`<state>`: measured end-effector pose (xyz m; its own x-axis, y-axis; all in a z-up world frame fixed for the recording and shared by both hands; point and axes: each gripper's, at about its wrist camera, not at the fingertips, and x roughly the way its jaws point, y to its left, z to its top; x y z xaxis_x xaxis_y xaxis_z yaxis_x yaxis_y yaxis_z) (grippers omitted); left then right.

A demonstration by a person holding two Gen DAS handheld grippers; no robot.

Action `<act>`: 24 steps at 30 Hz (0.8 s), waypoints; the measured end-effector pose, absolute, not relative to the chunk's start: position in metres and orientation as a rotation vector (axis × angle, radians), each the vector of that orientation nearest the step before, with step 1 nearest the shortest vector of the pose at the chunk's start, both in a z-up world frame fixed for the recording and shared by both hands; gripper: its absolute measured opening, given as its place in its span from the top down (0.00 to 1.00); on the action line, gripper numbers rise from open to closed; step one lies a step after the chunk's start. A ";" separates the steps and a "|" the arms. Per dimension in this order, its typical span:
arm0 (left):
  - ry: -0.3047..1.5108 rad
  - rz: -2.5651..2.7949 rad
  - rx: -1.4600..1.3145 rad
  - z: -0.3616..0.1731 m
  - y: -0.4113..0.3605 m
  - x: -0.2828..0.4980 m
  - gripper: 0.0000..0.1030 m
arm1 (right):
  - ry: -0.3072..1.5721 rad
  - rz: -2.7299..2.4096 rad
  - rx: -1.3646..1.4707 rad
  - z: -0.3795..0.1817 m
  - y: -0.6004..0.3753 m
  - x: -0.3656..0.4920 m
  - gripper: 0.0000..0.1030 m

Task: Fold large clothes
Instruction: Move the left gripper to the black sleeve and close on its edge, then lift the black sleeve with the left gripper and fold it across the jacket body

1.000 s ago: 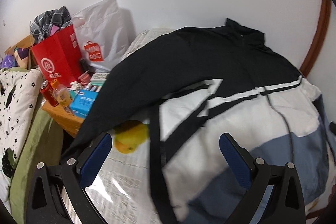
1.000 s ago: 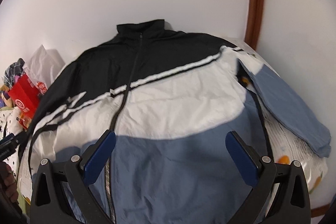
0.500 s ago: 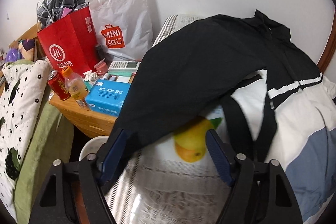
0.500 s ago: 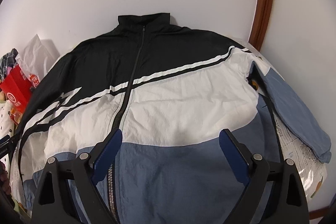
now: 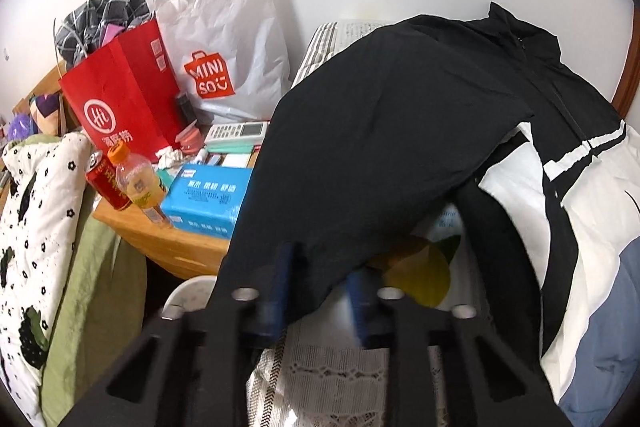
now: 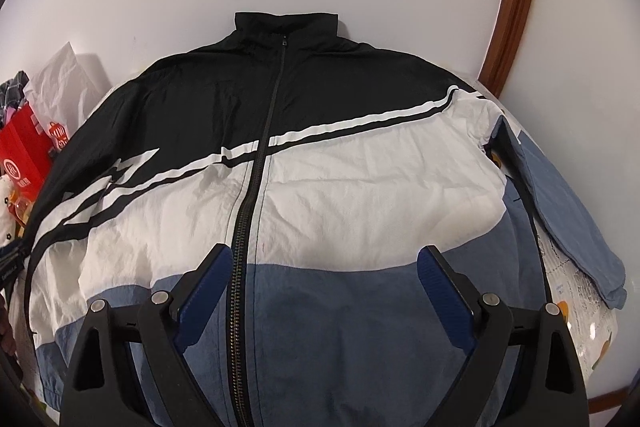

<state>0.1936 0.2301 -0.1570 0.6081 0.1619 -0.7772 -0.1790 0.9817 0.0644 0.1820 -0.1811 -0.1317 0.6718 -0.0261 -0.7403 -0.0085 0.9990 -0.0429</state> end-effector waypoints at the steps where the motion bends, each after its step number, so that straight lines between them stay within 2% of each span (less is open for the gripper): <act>1: 0.894 0.196 -0.018 -0.155 0.229 0.195 0.89 | 0.835 -0.012 -0.046 -0.132 -0.182 0.181 0.10; 6: 0.861 0.219 -0.030 -0.136 0.229 0.197 0.95 | 0.823 -0.002 -0.052 -0.125 -0.190 0.182 0.10; 14: 0.760 0.179 -0.051 -0.072 0.203 0.210 0.95 | 0.779 0.035 -0.051 -0.102 -0.211 0.194 0.10; 24: 0.701 0.014 -0.027 -0.029 0.104 0.257 0.95 | 0.756 0.071 -0.071 -0.094 -0.254 0.208 0.10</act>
